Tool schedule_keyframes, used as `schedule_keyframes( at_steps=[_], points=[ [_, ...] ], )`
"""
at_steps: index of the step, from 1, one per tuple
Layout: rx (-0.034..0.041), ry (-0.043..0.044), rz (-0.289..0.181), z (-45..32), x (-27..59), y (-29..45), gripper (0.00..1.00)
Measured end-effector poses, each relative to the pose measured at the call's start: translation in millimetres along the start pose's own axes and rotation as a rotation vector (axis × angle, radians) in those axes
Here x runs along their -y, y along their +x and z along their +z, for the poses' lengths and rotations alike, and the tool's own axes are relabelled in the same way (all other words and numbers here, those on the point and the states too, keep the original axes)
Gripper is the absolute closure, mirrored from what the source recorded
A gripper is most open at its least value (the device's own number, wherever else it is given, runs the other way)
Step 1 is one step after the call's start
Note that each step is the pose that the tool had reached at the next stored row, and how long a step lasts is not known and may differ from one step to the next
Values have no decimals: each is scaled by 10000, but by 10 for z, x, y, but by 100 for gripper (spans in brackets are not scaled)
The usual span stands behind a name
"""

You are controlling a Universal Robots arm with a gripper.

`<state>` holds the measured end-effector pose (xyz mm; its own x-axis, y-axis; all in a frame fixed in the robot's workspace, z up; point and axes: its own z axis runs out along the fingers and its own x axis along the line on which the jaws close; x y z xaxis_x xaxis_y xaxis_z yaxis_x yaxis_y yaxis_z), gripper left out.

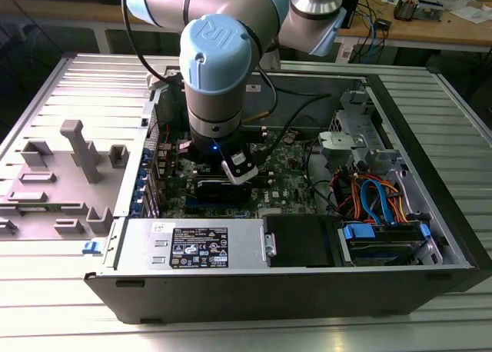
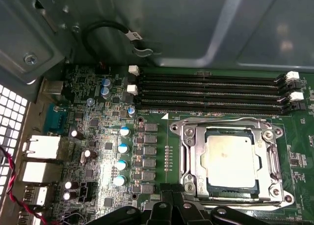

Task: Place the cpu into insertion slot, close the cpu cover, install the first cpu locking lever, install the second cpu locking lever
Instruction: 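Install the second cpu locking lever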

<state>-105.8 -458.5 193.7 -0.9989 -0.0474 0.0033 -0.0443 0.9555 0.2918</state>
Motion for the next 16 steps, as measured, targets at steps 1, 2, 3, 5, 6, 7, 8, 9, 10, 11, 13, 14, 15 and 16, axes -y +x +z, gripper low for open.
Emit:
schedule_keyframes(
  at_steps=[1,2,3,5,6,7,8,9,10,11,13,14,15,16],
  points=[
    [0,7,0,-1,6,0,89],
    [0,9,1,-3,9,0,89],
    [-3,16,2,-7,15,1,89],
    [-3,11,0,-12,32,1,89],
    [-2,13,1,-13,34,2,89],
    [-2,14,2,-14,34,2,89],
    [-2,13,1,-16,33,2,89],
    [-3,13,1,-18,32,1,89],
    [-3,14,1,-23,31,2,89],
    [-5,15,1,-40,25,1,89],
    [-11,25,3,-71,19,3,89],
    [-10,20,2,-76,15,2,89],
    [-9,17,1,-85,11,2,89],
    [-10,17,3,-98,6,2,89]
  ],
)
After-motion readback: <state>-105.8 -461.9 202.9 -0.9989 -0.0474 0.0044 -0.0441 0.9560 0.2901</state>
